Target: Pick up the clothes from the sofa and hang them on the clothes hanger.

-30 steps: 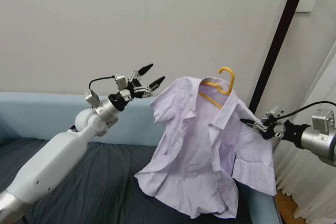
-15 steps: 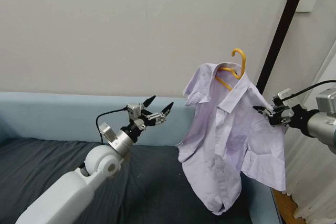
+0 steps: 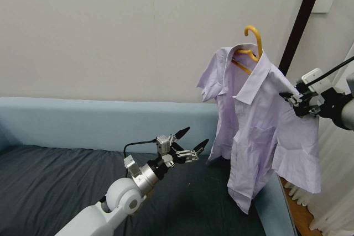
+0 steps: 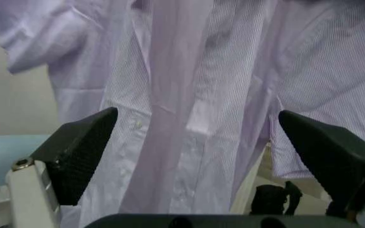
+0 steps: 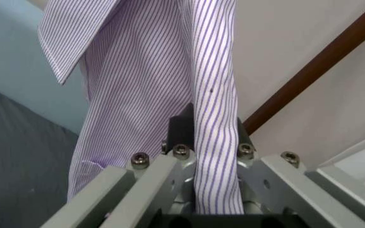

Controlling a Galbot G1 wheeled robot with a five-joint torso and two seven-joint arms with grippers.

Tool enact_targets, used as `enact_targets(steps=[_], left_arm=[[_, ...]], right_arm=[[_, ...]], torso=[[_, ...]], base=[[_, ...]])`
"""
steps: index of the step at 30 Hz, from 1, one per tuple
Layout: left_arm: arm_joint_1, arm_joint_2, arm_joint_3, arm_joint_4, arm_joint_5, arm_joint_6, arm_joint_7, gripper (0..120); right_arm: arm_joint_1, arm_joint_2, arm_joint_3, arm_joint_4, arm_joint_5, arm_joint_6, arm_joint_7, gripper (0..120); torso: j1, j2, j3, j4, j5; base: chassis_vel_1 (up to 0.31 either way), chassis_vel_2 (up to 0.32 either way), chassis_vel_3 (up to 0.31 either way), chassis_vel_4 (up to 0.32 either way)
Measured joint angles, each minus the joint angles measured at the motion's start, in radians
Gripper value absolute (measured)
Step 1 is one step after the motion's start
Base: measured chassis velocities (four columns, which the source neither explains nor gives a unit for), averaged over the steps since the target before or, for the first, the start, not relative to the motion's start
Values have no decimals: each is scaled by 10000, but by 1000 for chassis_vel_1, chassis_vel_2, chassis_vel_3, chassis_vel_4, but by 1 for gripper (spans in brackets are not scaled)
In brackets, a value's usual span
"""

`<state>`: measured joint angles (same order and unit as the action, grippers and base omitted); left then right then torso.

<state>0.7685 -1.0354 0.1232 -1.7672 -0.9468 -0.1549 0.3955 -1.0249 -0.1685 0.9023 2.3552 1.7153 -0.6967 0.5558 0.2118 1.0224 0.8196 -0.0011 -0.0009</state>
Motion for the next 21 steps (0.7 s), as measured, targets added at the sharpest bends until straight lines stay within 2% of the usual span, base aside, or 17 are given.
enact_targets(steps=[4,6,8,12,14,15,18,21], left_arm=[[-248,-467,155,750,-54,-158,664,100],[-724,-1031,317,1640,-227,-309,1435,100],[-851,-1139,348,1828,-256,-337,1630,100],[-1890,-1663,625,3239,-402,-405,3412,100],[-2061,-1735,674,3459,-409,-405,3672,100],[-2514,-1923,788,4030,-412,-407,4247,100],[-2674,-1989,828,4230,-412,-406,4412,100],[-3727,-2415,950,5459,-508,-381,5460,100]], right_arm=[[-35,-69,137,-43,243,6,29,1],[-47,-72,79,-27,262,25,7,1],[-48,-73,62,-22,263,31,-6,1],[-70,-231,155,-40,411,54,-155,1],[-80,-271,196,-52,454,54,-167,1],[-97,-367,276,-83,549,55,-188,1],[-100,-409,305,-94,604,55,-194,1],[-110,-549,401,-87,999,28,-182,1]], torso=[[1,0,1,0,-1],[1,0,1,-3,3],[1,-1,2,-3,3],[1,-1,2,-3,3],[1,-1,1,-2,2],[1,-1,2,-1,1],[1,-1,2,-2,0],[2,-2,2,-2,1]], base=[[0,0,0,0],[0,0,0,0],[0,0,0,0],[0,0,0,0],[0,0,0,0],[0,0,0,0],[0,0,0,0],[0,0,0,0]])
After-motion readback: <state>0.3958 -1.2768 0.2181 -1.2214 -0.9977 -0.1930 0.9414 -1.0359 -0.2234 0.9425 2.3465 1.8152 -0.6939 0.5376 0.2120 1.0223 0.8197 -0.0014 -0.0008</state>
